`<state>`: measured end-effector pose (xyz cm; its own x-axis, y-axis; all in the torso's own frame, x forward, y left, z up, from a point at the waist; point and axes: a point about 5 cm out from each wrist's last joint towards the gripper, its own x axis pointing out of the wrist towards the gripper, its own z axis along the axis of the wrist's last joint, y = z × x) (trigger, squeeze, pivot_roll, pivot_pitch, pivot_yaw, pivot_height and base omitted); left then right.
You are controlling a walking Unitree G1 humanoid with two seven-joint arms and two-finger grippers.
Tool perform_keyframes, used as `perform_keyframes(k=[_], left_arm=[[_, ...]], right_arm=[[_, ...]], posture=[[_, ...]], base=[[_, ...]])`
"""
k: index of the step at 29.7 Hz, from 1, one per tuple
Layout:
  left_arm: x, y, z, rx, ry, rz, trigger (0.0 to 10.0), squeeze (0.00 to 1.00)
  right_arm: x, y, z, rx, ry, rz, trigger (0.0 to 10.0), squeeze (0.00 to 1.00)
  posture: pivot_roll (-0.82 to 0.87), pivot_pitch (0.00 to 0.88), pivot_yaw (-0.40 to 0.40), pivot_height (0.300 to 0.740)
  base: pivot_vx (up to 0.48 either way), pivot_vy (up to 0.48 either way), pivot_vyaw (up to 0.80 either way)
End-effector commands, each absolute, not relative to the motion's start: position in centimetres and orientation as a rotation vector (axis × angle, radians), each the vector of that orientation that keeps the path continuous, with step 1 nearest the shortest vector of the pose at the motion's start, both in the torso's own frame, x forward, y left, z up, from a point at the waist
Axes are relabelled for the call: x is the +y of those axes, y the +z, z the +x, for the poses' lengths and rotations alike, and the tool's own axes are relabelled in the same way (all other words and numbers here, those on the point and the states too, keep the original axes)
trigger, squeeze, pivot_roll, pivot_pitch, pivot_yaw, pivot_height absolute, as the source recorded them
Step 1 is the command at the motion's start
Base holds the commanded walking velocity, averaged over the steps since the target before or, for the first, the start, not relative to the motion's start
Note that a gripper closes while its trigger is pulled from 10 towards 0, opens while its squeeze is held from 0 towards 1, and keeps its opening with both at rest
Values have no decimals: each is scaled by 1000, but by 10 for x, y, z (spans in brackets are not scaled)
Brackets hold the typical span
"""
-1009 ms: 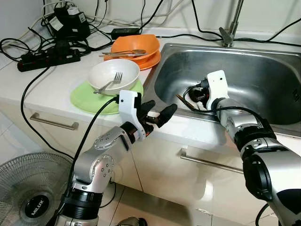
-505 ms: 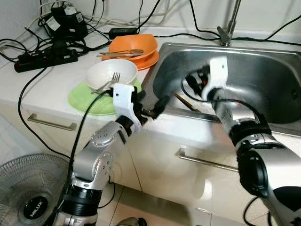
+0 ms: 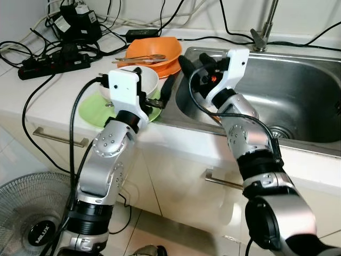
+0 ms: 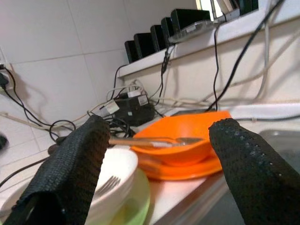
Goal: Kitchen organization
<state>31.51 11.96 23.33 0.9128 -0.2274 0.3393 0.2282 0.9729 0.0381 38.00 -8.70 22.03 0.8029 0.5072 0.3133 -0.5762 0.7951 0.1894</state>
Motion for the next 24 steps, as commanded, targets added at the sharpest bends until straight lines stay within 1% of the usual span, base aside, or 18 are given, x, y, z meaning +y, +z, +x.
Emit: perform_keyframes(k=[1, 2, 3, 5, 6, 7, 16, 24], left_arm=[[136, 242, 311, -420, -134, 35, 10000, 0], [145, 240, 308, -433, -77, 57, 10000, 0], [145, 240, 308, -433, -77, 57, 10000, 0], [152, 236, 304, -431, -45, 82, 10000, 0], [152, 236, 304, -431, -45, 82, 10000, 0], [155, 232, 302, -411, -43, 84, 10000, 0], [162, 218, 293, -381, -49, 108, 10000, 0], [170, 201, 298, -346, -48, 155, 10000, 0]], right_arm=[[-80, 222, 373, -236, 654, 316, 10000, 1000], [-75, 221, 361, -212, 754, 301, 10000, 1000], [-75, 221, 361, -212, 754, 301, 10000, 1000], [-71, 214, 347, -169, 857, 255, 10000, 1000], [-71, 214, 347, -169, 857, 255, 10000, 1000], [-72, 210, 341, -153, 896, 231, 10000, 1000], [-84, 205, 327, -90, 914, 218, 10000, 1000], [-80, 207, 321, -84, 941, 214, 10000, 1000]], posture=[[14, 48, 119, 740], [14, 48, 119, 740], [14, 48, 119, 740], [12, 47, 119, 740], [12, 47, 119, 740], [11, 47, 119, 740], [6, 46, 124, 740], [7, 38, 123, 740]], base=[[0, 0, 0], [0, 0, 0], [0, 0, 0], [0, 0, 0], [0, 0, 0], [0, 0, 0], [0, 0, 0], [0, 0, 0]])
